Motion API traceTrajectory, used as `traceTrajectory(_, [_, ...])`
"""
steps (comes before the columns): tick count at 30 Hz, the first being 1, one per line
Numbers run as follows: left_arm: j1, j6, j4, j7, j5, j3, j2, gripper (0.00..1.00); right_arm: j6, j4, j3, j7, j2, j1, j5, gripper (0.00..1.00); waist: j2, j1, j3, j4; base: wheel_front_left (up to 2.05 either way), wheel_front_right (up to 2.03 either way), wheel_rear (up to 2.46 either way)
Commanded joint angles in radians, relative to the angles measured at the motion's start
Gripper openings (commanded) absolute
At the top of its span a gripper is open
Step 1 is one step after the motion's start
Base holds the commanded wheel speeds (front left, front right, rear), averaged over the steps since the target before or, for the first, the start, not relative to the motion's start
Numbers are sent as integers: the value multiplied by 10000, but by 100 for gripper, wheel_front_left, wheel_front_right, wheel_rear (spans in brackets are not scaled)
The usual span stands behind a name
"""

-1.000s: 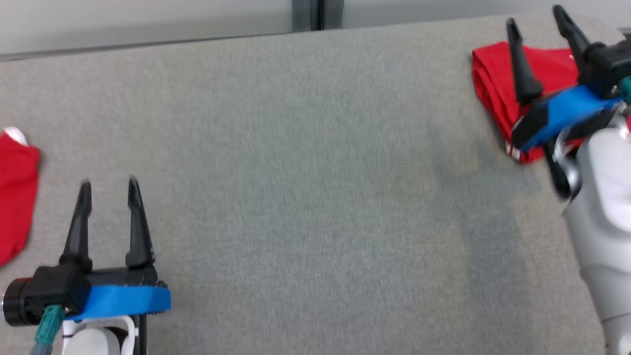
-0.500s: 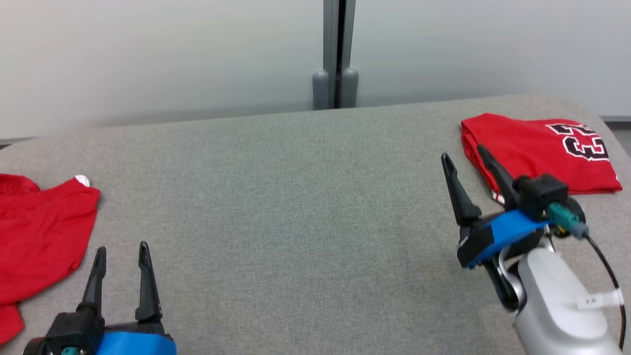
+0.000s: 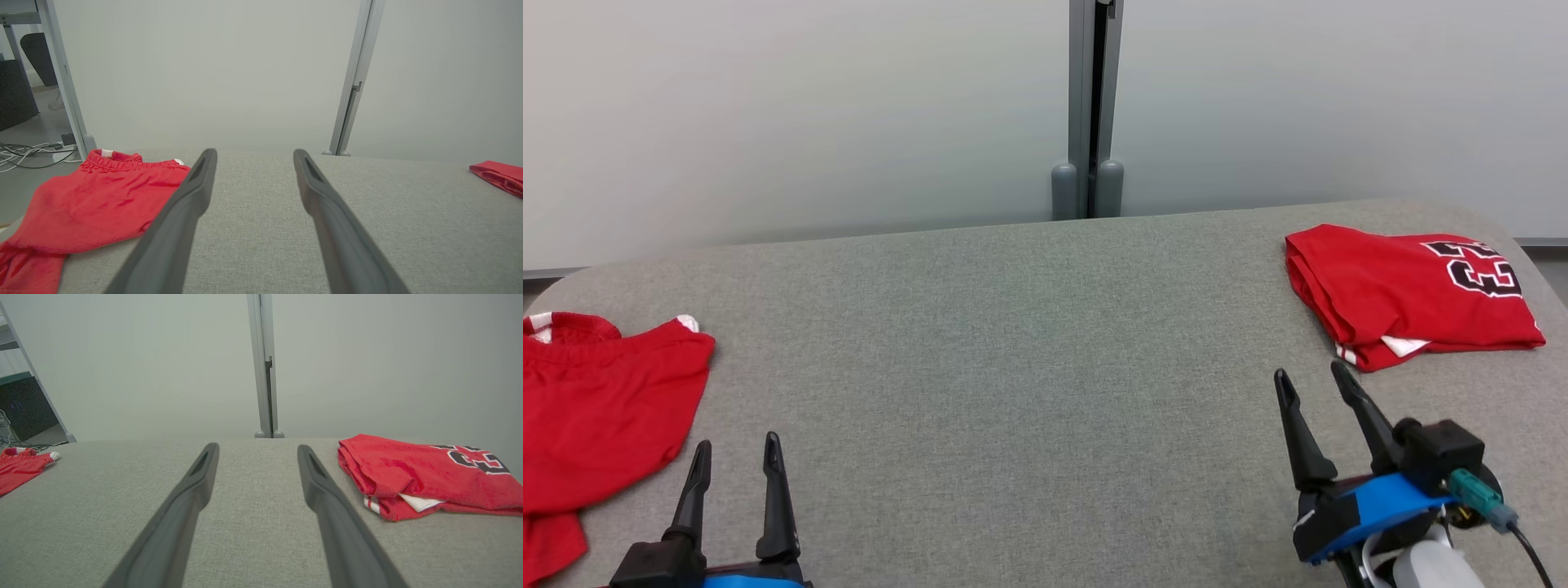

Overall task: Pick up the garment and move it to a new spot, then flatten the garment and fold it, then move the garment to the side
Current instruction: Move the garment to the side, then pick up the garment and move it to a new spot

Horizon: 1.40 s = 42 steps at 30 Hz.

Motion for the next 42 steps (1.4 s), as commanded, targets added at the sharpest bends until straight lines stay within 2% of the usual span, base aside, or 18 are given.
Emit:
traceTrajectory(1, [56, 51, -31, 2, 3, -22, -3, 100, 1, -143, -69, -32, 76, 308, -35, 100, 1, 1, -22, 13, 0, 0, 0])
traceTrajectory(12, [118, 18, -156, 2, 82, -16, -4, 100, 1, -720, -407, -33, 388, 1181, -216, 100, 1, 1, -88, 12, 0, 0, 0])
traceTrajectory(29, [40, -11, -69, 2, 88, 118, -5, 100, 1, -756, -560, -34, 519, 1369, -358, 100, 1, 1, -85, 144, 0, 0, 0])
traceTrajectory(42, [-71, -74, -65, 2, 167, 608, -2, 100, 1, -781, -397, -32, 572, 1335, -241, 100, 1, 1, 4, 1070, 0, 0, 0])
